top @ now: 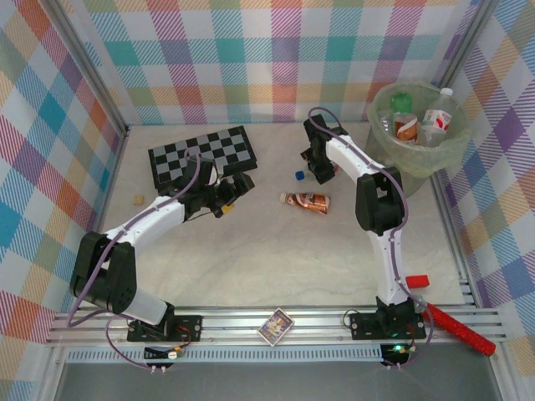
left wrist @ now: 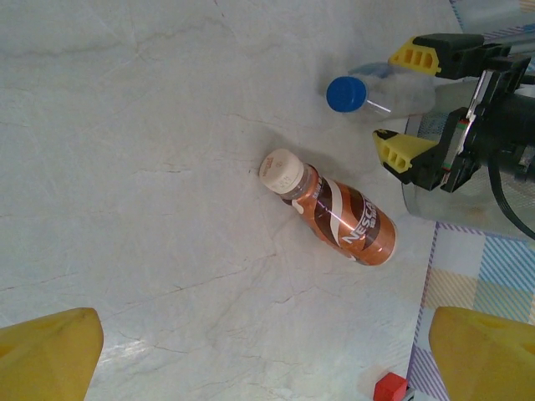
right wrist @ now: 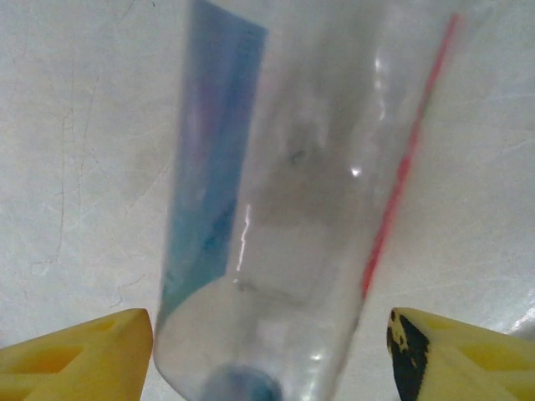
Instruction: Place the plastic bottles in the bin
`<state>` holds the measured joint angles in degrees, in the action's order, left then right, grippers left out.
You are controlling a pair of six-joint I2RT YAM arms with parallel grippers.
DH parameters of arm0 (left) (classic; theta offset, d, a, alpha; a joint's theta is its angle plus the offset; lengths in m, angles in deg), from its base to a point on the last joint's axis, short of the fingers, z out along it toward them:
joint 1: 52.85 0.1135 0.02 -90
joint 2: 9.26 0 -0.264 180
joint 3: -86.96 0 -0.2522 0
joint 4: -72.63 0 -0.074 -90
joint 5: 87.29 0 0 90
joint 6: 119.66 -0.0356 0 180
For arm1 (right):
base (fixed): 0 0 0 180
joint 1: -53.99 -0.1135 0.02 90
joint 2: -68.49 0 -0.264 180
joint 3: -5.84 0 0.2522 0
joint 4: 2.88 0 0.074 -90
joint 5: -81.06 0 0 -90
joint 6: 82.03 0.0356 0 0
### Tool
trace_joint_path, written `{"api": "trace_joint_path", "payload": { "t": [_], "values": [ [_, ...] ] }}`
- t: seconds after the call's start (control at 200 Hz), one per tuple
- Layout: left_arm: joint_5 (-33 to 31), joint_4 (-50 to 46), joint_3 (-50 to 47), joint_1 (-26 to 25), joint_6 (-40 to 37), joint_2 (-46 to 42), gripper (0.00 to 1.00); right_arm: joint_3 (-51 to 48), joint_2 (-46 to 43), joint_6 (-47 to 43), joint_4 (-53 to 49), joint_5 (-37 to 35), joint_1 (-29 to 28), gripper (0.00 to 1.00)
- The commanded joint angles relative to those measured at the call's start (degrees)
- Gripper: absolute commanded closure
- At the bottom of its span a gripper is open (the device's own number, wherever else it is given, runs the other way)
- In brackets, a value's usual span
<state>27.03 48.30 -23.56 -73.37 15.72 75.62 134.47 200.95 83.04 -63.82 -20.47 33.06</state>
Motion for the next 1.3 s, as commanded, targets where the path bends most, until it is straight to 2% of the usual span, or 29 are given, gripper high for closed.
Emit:
{"api": "trace_joint_path", "payload": {
  "t": [0.0,0.15,0.475,0.59,0.725,0.84,1.14,1.295],
  "values": [
    [-0.4,-1.0,0.0,-0.4,-1.1,-1.7,0.0,2.1,-1.6,-2.6,-1.1,-0.9,0.2,0.29],
    [-0.1,-0.9,0.4,-0.4,-1.2,-0.8,0.0,3.0,-3.6,-5.7,-1.5,-0.2,0.2,0.37],
    [-0.3,0.9,0.2,-0.4,-0.5,0.4,0.01,6.2,-10.4,-15.6,-2.8,2.6,0.1,0.42],
    [0.0,2.0,-0.5,-0.4,0.2,0.5,0.01,6.4,-11.3,-17.3,-5.6,3.1,1.0,0.36],
    [0.0,2.1,-0.9,-0.3,0.2,0.1,0.01,5.7,-9.6,-19.1,-7.9,2.3,1.8,0.17],
    [0.0,1.9,-0.9,-0.4,0.1,-0.4,0.01,5.4,-7.0,-18.2,-7.1,2.2,1.8,0.11],
    [-1.4,-0.1,-1.4,-0.2,-1.0,-2.1,0.01,8.8,1.3,-16.3,-8.7,3.6,2.2,0.09],
    [-1.3,-0.5,-0.5,-0.2,-1.1,-2.4,0.01,8.7,3.7,-15.4,-7.8,2.9,2.4,0.13]
  ]
}}
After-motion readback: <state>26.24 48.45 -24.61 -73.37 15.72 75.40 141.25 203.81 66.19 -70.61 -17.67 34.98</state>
